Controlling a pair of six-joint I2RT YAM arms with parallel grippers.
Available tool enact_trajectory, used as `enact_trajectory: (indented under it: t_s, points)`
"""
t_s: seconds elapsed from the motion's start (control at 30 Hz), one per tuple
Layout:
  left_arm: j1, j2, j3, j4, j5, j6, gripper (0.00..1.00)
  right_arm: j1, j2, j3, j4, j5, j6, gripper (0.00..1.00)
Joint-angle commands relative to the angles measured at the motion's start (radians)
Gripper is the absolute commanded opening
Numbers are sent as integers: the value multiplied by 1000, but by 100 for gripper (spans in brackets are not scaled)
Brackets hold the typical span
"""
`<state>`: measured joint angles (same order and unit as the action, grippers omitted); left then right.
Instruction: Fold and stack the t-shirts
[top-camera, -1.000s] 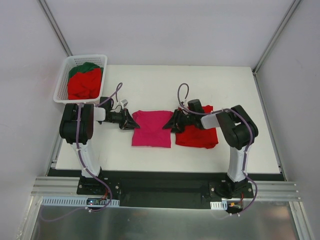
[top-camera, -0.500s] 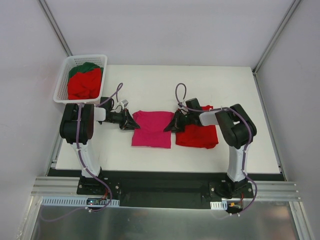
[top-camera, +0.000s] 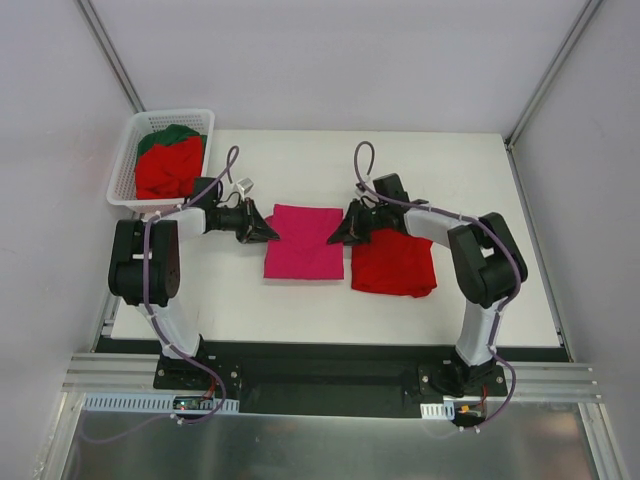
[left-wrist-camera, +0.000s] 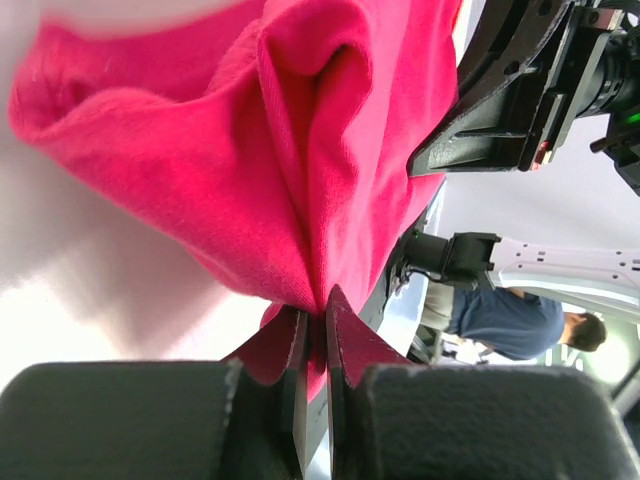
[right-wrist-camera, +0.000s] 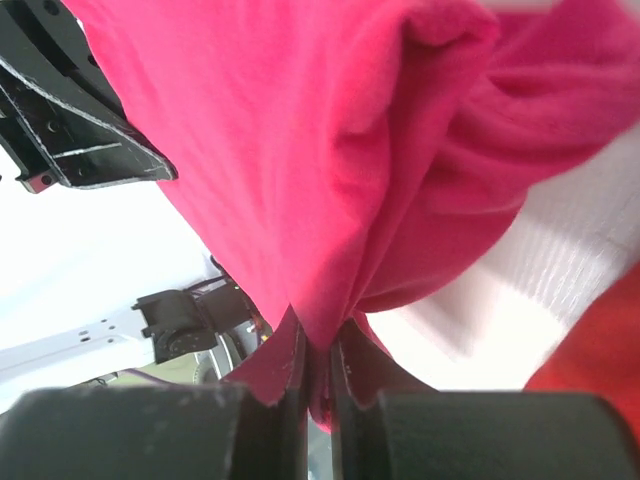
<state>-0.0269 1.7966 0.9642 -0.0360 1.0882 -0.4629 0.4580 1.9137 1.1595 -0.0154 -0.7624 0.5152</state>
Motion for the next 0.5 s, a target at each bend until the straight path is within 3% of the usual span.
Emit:
enact_trajectory:
  t_s: [0.0, 0.47]
  points:
    - [-7, -83, 59, -41, 18, -14, 0, -18, -94, 63, -89, 5, -35, 1]
    - [-16, -158, 152, -62, 16, -71, 0, -74, -188, 91, -216, 12, -81, 2]
